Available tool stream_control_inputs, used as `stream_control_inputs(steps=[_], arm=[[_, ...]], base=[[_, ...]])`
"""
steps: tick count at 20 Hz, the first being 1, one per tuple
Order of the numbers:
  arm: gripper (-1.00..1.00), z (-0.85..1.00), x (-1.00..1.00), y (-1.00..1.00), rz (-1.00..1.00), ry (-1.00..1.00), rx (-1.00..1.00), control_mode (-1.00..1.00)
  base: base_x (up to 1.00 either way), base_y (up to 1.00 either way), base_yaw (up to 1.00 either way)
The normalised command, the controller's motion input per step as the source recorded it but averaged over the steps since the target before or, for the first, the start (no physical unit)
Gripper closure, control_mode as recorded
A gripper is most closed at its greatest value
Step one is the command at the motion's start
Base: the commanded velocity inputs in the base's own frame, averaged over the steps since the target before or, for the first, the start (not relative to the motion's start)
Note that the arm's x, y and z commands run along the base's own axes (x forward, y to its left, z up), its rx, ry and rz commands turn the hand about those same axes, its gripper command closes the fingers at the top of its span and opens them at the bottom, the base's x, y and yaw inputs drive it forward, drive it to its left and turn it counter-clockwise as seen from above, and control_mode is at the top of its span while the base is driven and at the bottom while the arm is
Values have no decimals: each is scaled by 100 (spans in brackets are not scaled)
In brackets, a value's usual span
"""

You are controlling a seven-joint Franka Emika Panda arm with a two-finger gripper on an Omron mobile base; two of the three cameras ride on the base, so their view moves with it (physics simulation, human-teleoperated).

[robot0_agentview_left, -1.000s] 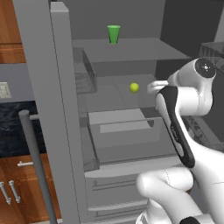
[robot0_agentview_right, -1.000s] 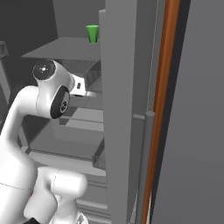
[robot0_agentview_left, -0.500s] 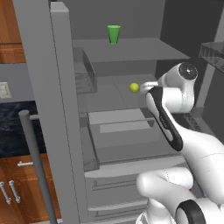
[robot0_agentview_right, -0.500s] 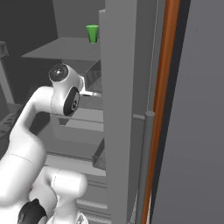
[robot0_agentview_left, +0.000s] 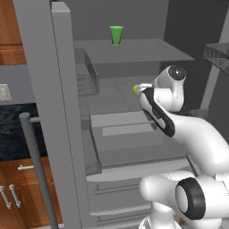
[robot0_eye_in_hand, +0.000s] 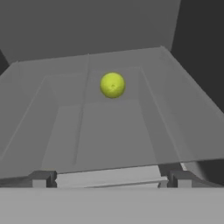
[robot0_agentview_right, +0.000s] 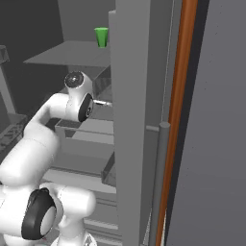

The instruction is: Pick the pear and apple from the fridge and place them on the plate next to the blender to make a fruit smoothie.

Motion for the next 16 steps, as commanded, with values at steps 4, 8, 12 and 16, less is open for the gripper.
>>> stream_control_inputs(steps=[4,8,12,16], arm=[[-100,-24,61,0,0,4,1,-100],[-100,-22,59,0,0,0,0,-100],[-100,-17,56,0,0,0,0,-100],[-100,-8,56,0,0,0,0,-100]], base=[[0,0,0],[0,0,0],[0,0,0],[0,0,0]])
